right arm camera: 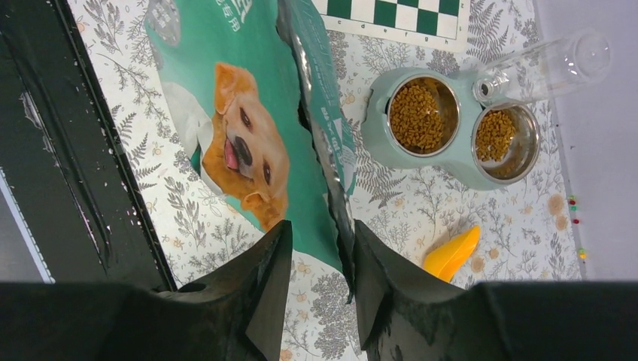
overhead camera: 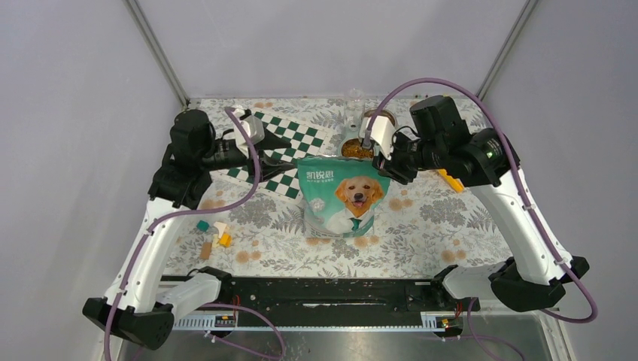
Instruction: Serve the pet food
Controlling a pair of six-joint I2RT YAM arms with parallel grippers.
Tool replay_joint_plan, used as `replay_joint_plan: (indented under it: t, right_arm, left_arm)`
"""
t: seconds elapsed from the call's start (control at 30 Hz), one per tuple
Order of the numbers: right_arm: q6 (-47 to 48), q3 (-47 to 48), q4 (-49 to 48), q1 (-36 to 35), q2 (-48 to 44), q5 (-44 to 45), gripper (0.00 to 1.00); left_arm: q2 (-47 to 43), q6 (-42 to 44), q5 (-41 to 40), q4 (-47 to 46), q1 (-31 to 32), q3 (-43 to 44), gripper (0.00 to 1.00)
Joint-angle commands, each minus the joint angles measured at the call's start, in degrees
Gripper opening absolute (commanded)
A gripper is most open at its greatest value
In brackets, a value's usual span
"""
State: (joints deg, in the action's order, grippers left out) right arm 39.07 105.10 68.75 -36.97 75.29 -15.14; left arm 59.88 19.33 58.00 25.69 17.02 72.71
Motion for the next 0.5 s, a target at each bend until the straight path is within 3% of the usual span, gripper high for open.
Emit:
replay_joint_plan:
  t: [0.0, 0.2, 0.43, 0.47]
  right_arm:
    - [-0.04, 2.39, 2.34, 1.73, 1.86, -2.00, 0.41]
    - [1.74, 7.86, 7.21, 3.89, 9.31, -5.90, 0.37]
    - [2.45, 9.22, 8.73, 4.63, 9.39, -8.73, 0.00]
    - [2.13, 9.03, 8.12, 4.64, 8.71, -8.68, 0.00]
  left_arm:
    - [-2.99, -6.54, -2.21, -10.72, 1.46, 1.35, 0.57]
    - [0.55, -9.61, -4.21, -12.11, 6.14, 6.30, 0.62]
    - [5.71, -10.20, -11.13, -12.07, 15.77, 8.06, 0.62]
    - [6.67, -9.81, -12.28, -12.08, 16.79, 8.70, 0.62]
